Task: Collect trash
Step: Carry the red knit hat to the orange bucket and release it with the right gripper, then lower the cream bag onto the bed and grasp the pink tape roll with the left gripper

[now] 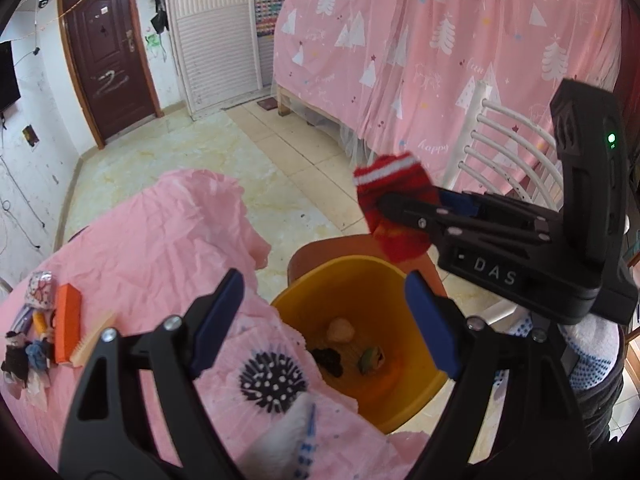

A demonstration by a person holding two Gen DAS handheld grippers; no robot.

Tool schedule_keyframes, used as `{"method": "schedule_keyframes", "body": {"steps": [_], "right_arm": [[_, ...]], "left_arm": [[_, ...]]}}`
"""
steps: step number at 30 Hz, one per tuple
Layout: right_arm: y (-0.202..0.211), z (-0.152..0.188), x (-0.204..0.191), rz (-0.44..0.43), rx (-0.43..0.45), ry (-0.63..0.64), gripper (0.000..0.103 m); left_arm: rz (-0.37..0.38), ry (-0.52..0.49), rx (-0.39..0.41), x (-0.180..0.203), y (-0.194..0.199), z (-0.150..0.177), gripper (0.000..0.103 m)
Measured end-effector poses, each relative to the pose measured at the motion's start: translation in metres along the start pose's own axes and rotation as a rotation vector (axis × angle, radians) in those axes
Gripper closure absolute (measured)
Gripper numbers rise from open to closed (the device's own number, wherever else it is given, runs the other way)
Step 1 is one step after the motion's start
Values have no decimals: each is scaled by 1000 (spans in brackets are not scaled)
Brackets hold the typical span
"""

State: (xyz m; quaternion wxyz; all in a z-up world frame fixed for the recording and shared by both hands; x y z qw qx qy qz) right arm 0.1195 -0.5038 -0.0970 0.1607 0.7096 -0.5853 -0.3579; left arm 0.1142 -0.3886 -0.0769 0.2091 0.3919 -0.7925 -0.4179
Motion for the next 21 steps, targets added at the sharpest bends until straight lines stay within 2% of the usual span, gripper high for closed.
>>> {"method": "schedule_keyframes", "body": {"steps": [1, 4, 9, 13, 21], "right_arm": [[-1, -1, -3, 2, -2, 3, 65], [-1, -4, -12, 13, -5, 8, 54], [2, -13, -42, 15, -4, 41, 47], [0, -25, -82, 9, -8, 95, 42], [-28, -34, -171, -3, -59, 212, 39]], "left_arm": [[-2, 7, 11, -4, 5, 0, 24], [-3, 37, 43, -19, 21, 3, 21], [-10, 106, 100, -58, 48, 10, 21], [-13, 158, 136, -90, 69, 17, 21], [-51, 250, 211, -159, 109, 36, 21]]}}
Point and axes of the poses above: each gripper's, at about its wrist camera, not at the fingertips, and y roughly against the way its jaws point, x to its right, z to its underside, the point moved 8 cm from there along -y, roughly the way its jaws point, and after that the axes turned 8 degrees about -x, right-handed, at the moved point
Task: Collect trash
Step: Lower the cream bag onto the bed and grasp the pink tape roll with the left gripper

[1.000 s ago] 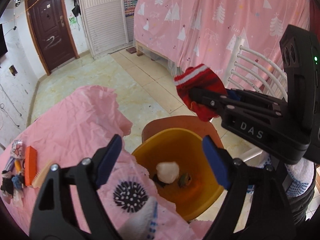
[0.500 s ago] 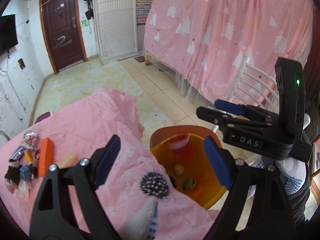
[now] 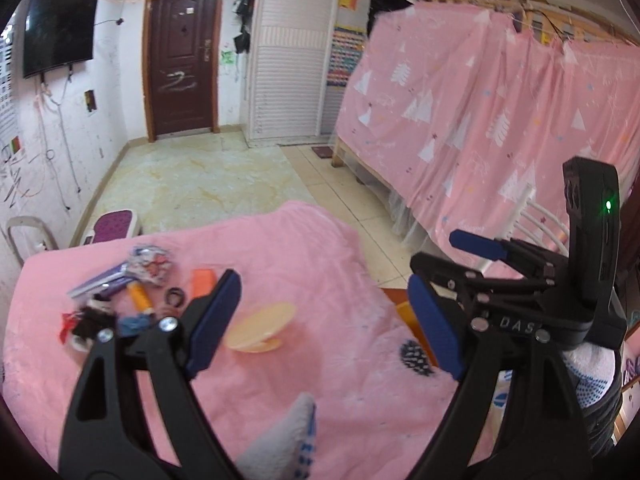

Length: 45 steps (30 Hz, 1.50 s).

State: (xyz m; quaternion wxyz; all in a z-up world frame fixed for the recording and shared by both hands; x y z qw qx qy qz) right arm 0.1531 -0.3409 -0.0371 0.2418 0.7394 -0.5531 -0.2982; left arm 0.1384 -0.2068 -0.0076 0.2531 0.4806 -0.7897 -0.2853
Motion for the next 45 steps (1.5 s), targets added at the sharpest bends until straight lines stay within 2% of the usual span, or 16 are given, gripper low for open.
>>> {"method": "schedule_keyframes", "body": {"steps": [7, 13, 23, 31, 41, 43, 45], "right_arm": [[-34, -8, -59, -23, -58, 63, 38], [-64, -13, -100, -40, -108, 108, 37], [-103, -15, -139, -44, -172, 164, 37], [-138, -15, -147, -47, -234, 146, 36], [-163, -13, -164, -32, -284, 170, 36], [-170, -13, -166, -26, -294, 169, 36], [-175, -12, -167, -21, -304, 165, 36]], "left_arm": [[-88, 73, 30, -73, 20, 1, 21], [-174, 83, 24, -124, 28, 4, 21], [-242, 87, -57, -186, 8, 22, 21], [-244, 70, -134, -205, -22, 42, 35], [-239, 52, -174, -212, -37, 59, 36], [-229, 38, -181, -211, -38, 63, 55], [-211, 36, -178, -210, -36, 64, 66]]}}
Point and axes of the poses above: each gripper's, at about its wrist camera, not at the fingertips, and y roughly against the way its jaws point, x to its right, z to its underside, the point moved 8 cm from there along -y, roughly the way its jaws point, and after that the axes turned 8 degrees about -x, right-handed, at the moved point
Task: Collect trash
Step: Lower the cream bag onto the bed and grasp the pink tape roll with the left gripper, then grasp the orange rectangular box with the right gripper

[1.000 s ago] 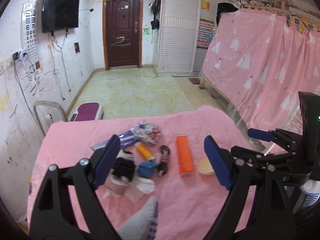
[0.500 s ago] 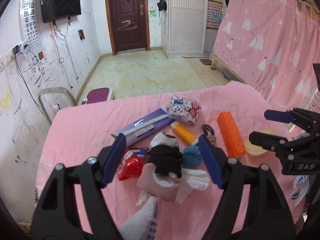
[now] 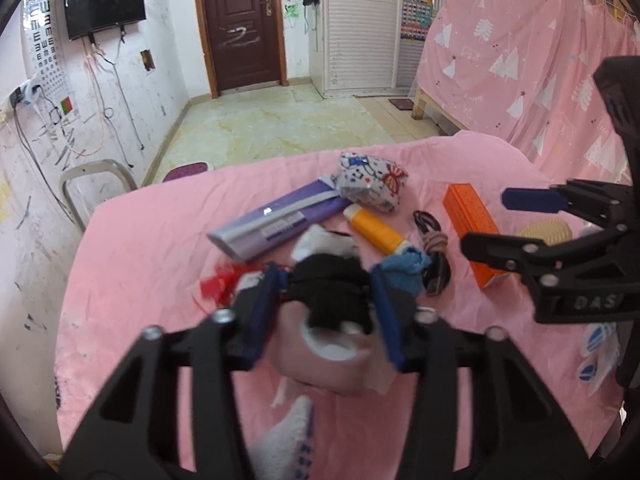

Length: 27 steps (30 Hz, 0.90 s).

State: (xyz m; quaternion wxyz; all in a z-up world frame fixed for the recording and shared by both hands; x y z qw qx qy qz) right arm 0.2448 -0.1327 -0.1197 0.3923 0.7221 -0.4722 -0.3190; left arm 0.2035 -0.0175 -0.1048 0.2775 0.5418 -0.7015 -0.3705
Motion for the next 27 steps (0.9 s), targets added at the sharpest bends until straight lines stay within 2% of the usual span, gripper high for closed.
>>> {"method": "schedule_keyframes", "body": {"steps": [10, 21, 23, 26, 27], "right_arm": [[-18, -4, 3, 21, -28, -29, 36], [-16, -11, 12, 34, -3, -96, 37], [-17, -11, 15, 42, -12, -99, 42], [-23, -7, 13, 51, -33, -83, 57], [-25, -6, 12, 57, -39, -76, 68]], "left_arm": [[77, 74, 154, -16, 49, -4, 68], [94, 89, 157, -19, 54, -2, 68], [92, 91, 157, -19, 53, -2, 68], [97, 96, 154, -19, 53, -2, 68], [97, 98, 154, -19, 53, -2, 68]]}}
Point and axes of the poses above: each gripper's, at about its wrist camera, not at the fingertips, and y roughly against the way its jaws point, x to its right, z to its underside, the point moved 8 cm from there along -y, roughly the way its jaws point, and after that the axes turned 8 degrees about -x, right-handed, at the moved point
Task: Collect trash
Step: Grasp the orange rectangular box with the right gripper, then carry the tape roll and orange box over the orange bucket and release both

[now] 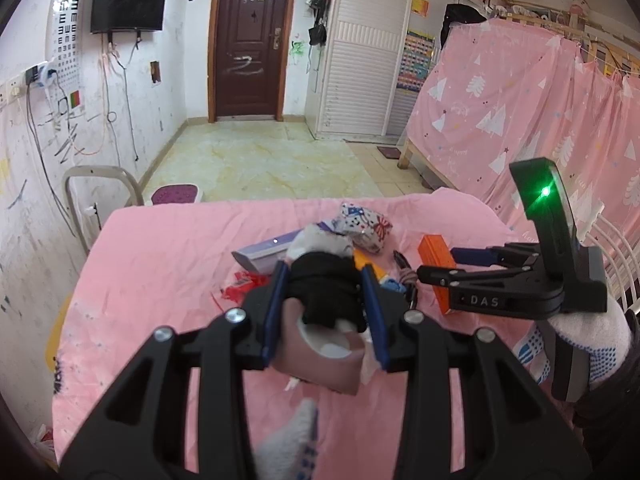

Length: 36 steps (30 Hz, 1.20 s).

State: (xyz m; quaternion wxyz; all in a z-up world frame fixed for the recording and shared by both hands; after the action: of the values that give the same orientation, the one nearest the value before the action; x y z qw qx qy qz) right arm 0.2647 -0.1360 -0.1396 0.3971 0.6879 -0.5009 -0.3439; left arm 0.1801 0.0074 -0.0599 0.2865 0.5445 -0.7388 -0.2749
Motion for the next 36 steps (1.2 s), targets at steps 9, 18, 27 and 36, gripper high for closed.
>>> {"method": "schedule_keyframes", "body": {"steps": [9, 18, 27, 36], "right_arm": [[0, 6, -6, 26, 15, 29, 90], [32, 8, -1, -9, 85, 27, 90], [67, 16, 13, -26, 158, 11, 90], [105, 30, 52, -36, 239, -52, 90]], "left_arm": [[-8, -2, 0, 0, 3, 1, 67], [-17, -37, 8, 20, 8, -2, 67], [-23, -93, 4, 55, 9, -7, 67], [-5, -160, -1, 102, 6, -12, 67]]}}
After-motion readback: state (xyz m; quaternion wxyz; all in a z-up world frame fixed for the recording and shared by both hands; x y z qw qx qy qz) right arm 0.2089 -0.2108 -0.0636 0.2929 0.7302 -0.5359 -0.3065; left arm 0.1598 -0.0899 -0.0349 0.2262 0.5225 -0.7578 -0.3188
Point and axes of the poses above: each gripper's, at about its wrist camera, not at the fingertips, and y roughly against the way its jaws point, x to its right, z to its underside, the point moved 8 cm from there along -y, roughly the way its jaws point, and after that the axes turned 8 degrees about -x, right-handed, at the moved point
